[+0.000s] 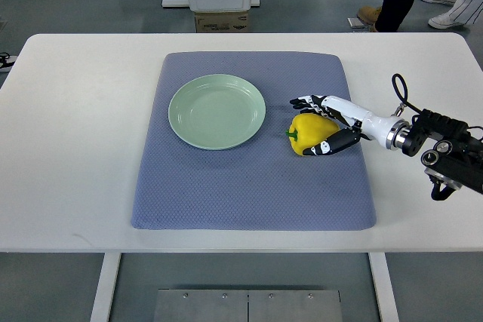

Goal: Place yellow pepper on plate with right hand
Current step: 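Close the right hand fingers around the yellow pepper, then lift the pepper with the right hand and carry it over the plate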

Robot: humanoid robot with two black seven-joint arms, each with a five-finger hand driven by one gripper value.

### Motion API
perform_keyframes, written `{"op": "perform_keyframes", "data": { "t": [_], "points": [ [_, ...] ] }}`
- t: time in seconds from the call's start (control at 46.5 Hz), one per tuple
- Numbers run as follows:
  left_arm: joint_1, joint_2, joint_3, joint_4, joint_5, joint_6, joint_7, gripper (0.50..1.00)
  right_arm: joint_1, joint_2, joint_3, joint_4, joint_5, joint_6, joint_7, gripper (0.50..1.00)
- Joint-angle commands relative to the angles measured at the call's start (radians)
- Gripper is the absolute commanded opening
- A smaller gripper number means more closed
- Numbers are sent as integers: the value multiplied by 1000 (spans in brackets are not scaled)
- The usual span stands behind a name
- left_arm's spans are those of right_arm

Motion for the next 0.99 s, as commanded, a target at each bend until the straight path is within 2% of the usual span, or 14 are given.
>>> {"op": "perform_keyframes", "data": {
  "t": [0.0, 0.129, 0.237, 0.301, 0.366, 0.753, 0.968],
  "points": [
    [0, 0, 0, 0, 0, 0, 1, 1000, -2, 0, -4, -1, -3, 0, 0, 834],
    [0, 0, 0, 0, -1, 0, 0, 1000, -6, 6, -12, -8, -5, 0, 0, 813],
    [0, 0, 0, 0, -1, 0, 1, 1000, -11, 14, -11, -22, -5, 0, 3, 749],
    [0, 0, 0, 0, 0, 0, 0, 1000, -9, 17, -9, -36, -5, 0, 5, 655],
    [0, 0, 0, 0, 0, 0, 0, 1000, -8, 25, -5, -45, -3, 0, 5, 500],
    [0, 0, 0, 0, 0, 0, 1, 1000, 60, 74, 71, -70, 11, -26, -15, 500],
    [0, 0, 0, 0, 0, 0, 0, 1000, 118, 152, 72, -114, 28, -46, -37, 500]
  ]
}}
